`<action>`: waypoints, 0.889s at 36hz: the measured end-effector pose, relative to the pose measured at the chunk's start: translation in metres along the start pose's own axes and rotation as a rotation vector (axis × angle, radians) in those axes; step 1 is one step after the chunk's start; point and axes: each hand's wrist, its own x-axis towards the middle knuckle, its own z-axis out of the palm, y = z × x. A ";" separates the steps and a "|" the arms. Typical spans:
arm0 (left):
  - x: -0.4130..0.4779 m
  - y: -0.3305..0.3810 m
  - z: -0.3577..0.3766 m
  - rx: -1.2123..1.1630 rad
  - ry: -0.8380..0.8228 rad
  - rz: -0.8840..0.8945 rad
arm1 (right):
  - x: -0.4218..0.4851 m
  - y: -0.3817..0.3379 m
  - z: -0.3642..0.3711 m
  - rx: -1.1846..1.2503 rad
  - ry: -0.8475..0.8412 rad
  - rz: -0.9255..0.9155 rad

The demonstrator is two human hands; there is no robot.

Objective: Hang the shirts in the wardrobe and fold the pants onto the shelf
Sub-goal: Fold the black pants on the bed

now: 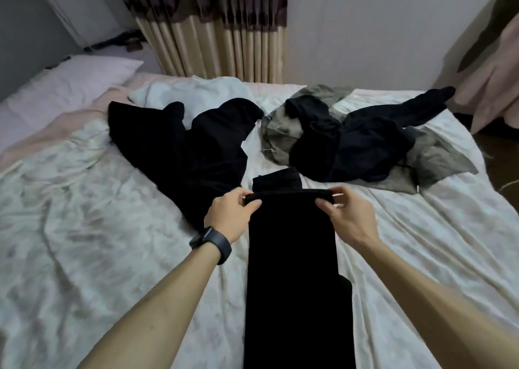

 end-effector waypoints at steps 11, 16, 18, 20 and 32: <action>0.100 -0.008 0.062 0.094 0.164 0.023 | 0.106 0.019 0.079 0.098 0.070 0.006; 0.050 -0.037 0.115 0.331 0.072 0.237 | 0.053 0.061 0.101 -0.186 -0.031 -0.116; 0.025 -0.049 0.133 0.391 0.020 0.291 | 0.023 0.076 0.104 -0.315 -0.033 -0.229; 0.001 -0.058 0.151 0.433 -0.032 0.321 | -0.006 0.089 0.108 -0.397 -0.037 -0.312; -0.018 -0.111 0.157 0.679 -0.115 0.050 | -0.082 0.158 0.099 -0.810 -0.231 -0.056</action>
